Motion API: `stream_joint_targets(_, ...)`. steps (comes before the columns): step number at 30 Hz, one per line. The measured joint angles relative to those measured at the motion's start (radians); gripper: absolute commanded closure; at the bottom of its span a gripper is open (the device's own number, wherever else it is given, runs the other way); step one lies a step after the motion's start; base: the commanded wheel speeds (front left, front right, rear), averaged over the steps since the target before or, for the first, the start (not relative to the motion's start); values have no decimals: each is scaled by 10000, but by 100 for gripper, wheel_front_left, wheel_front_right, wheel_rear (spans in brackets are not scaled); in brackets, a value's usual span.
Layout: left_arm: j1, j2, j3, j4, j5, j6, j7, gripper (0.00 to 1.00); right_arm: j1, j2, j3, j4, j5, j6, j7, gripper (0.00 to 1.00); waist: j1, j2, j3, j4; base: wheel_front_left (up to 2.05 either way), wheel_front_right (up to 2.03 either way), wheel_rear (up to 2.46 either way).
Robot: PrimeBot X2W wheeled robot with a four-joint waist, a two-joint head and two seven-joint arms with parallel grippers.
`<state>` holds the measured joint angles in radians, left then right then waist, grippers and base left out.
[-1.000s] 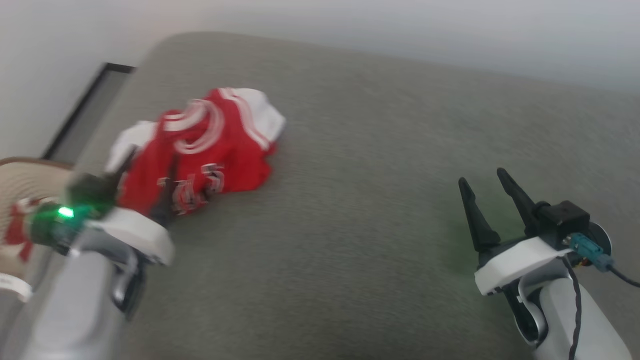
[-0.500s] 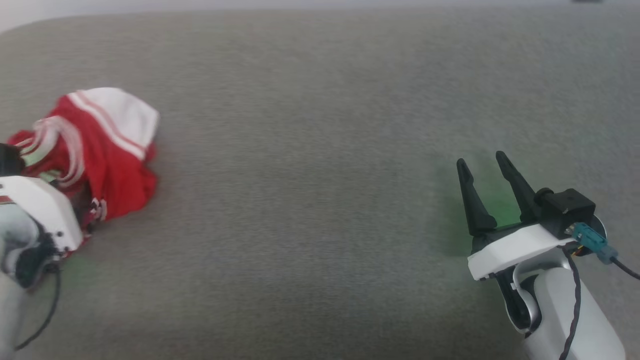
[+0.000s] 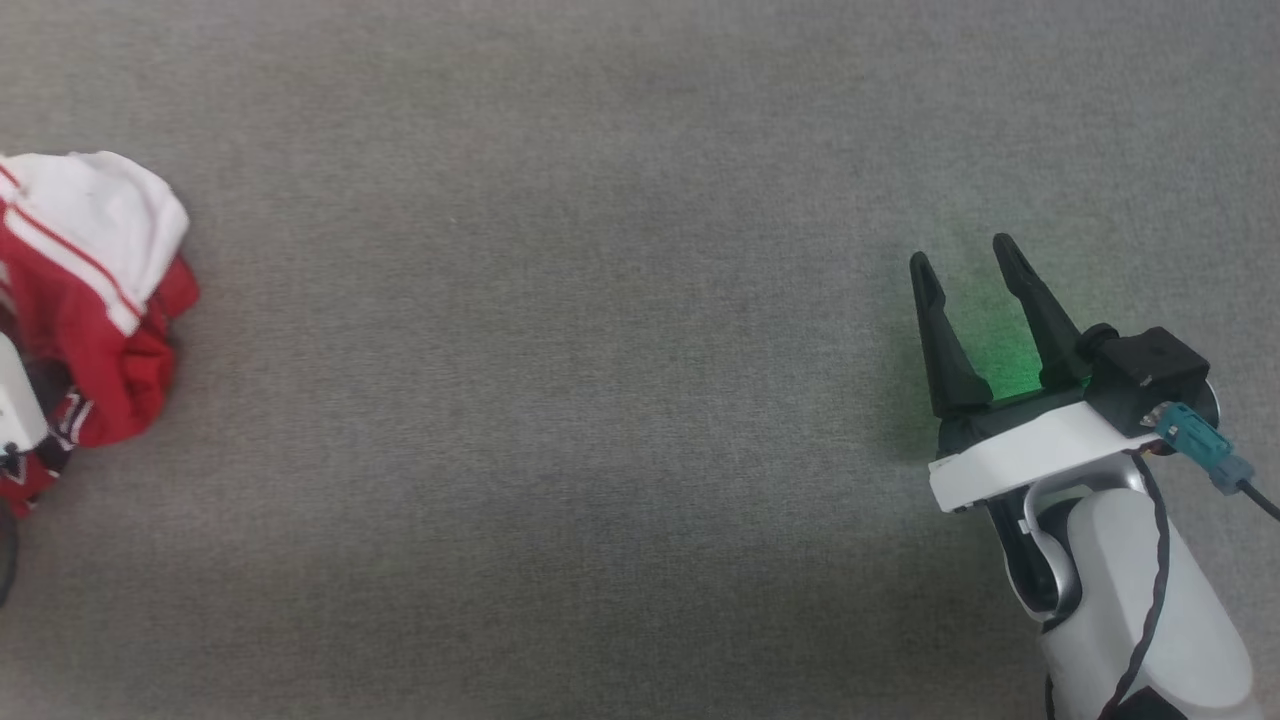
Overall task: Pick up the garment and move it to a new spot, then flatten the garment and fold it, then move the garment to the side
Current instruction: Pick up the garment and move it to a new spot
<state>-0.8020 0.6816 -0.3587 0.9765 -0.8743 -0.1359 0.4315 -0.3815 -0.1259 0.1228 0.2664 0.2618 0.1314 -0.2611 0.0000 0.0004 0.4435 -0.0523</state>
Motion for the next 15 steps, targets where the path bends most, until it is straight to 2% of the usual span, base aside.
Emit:
stream_joint_targets(2, -73, 63, -48, 15, -46, 0, 12, 0, -2, 19, -12, -59, -15, 0, 0, 0, 0, 0, 124, -76, 0, 0, 0)
stream_joint_targets(3, -88, 90, -58, 15, -79, 2, -52, 5, 2, 42, -17, -77, -35, 0, 0, 0, 0, 1, 151, -105, 0, 0, 0)
stream_joint_targets(5, -102, 81, -88, 10, -159, 10, -343, 95, 27, 59, -29, -90, -58, 0, 0, 0, 1, -1, 131, -111, 0, 0, 0)
stream_joint_targets(6, -94, 65, -117, 8, -186, 38, -550, 100, 41, 79, -29, -84, -58, 0, 0, 0, 0, -1, 91, -104, 0, 0, 0)
stream_joint_targets(15, 283, 10, -545, 2, -481, 86, -1847, 100, 277, 165, -75, 10, -44, 0, 0, 0, 1, -3, -817, -18, 0, 0, 0)
